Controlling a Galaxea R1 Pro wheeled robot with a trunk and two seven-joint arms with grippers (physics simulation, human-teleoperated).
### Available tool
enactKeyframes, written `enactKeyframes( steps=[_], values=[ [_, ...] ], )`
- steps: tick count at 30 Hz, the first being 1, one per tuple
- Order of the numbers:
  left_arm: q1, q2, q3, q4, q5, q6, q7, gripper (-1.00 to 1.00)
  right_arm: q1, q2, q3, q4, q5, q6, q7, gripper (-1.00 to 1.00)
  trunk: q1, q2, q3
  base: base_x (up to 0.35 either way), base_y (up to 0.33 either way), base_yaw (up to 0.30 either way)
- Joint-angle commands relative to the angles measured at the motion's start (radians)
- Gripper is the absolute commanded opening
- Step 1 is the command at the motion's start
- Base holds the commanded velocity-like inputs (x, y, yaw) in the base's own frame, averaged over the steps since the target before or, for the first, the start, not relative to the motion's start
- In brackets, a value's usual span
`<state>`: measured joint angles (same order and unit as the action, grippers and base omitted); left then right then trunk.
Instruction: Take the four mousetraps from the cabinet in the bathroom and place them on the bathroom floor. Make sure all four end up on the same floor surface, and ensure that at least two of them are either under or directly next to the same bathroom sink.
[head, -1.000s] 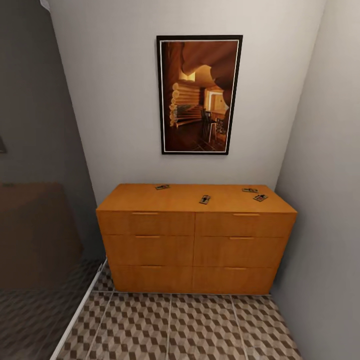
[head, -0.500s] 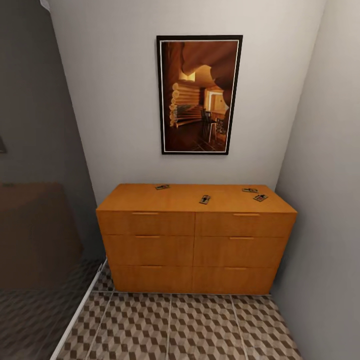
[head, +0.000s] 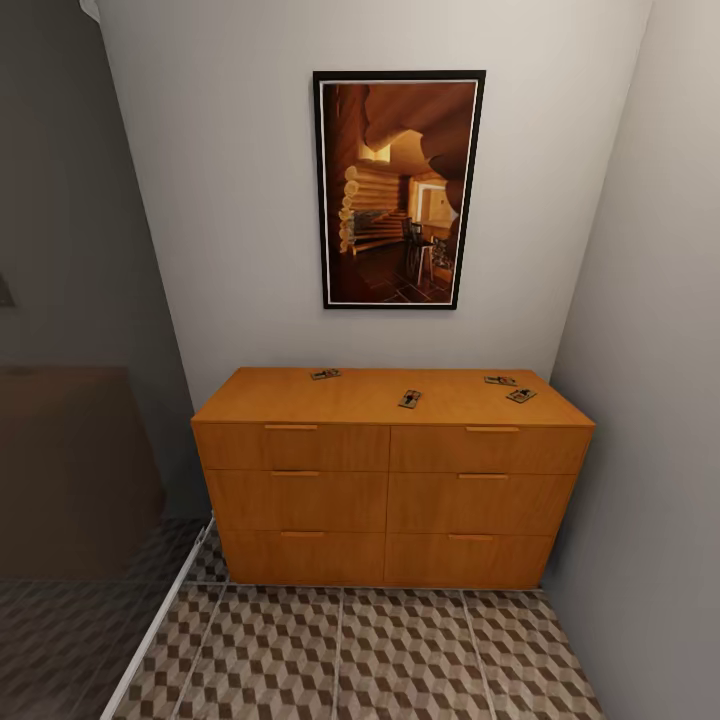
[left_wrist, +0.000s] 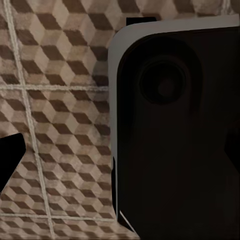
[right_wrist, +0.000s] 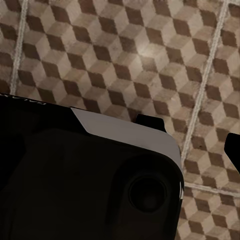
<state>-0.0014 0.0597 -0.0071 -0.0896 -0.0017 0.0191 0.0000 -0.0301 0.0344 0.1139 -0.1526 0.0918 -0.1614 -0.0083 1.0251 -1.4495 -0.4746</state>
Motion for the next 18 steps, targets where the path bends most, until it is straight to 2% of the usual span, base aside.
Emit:
enactKeyframes(
  steps=[1,6,18],
  values=[
    [0.0,0.0,-0.001,0.005,0.0,0.002,0.0,1.0,-0.001,0.0,0.0,0.001,0.01,-0.002,-0.001,1.0,0.0,-0.001,-0.001,0.0,0.0,0.0],
    [0.0,0.0,-0.001,0.045,0.0,0.001,0.0,1.0,-0.001,-0.005,0.0,0.003,0.01,-0.002,-0.001,1.0,0.0,-0.001,-0.001,0.0,0.0,0.0],
    [0.0,0.0,-0.001,0.053,-0.001,0.001,0.0,1.0,-0.001,-0.003,0.001,0.002,0.01,-0.001,-0.001,1.0,0.0,-0.001,-0.001,0.0,0.0,0.0]
  ],
)
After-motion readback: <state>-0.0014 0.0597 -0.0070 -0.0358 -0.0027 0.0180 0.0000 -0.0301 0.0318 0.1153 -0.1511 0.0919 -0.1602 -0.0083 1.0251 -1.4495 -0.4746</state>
